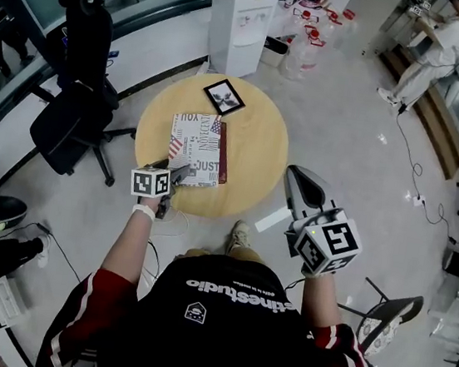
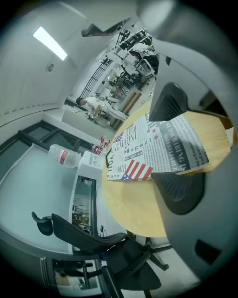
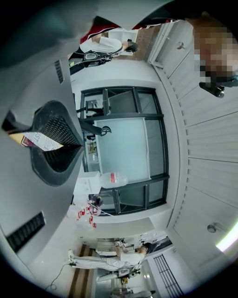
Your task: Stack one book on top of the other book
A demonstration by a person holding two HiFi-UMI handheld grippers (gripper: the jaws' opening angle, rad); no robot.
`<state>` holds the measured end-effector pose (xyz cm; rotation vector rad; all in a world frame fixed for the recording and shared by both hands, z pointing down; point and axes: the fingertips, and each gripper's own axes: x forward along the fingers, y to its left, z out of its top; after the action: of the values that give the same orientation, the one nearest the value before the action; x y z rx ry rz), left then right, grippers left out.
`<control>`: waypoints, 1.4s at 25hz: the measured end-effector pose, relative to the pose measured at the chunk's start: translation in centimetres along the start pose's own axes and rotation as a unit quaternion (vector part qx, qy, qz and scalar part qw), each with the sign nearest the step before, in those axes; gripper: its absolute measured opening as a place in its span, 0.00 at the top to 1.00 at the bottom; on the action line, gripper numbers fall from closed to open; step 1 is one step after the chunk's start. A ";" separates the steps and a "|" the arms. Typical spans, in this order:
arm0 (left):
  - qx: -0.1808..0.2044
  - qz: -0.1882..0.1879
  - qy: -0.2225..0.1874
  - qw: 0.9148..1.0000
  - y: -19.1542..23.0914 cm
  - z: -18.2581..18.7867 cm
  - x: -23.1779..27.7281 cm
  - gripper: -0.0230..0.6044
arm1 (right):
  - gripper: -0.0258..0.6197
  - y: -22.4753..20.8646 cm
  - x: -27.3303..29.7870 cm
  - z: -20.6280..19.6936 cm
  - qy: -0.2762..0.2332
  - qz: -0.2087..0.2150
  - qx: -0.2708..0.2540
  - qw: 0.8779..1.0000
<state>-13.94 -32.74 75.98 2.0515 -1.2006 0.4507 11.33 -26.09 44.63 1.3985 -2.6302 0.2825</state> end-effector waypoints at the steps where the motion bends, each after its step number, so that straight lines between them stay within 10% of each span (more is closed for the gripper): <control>1: 0.002 -0.003 -0.001 1.000 -0.1 0.2 0.1 0.40 | 0.91 0.1 -0.4 -0.1 0.002 -0.004 0.000 1.000; 35: 0.012 0.011 0.000 1.000 -1.5 1.2 2.3 0.41 | 0.91 -1.8 -4.5 -1.7 0.016 -0.046 -0.001 0.999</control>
<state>-11.53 -34.54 75.99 2.0605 -1.2246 0.4783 15.43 -23.08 45.45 1.4965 -2.5315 0.2893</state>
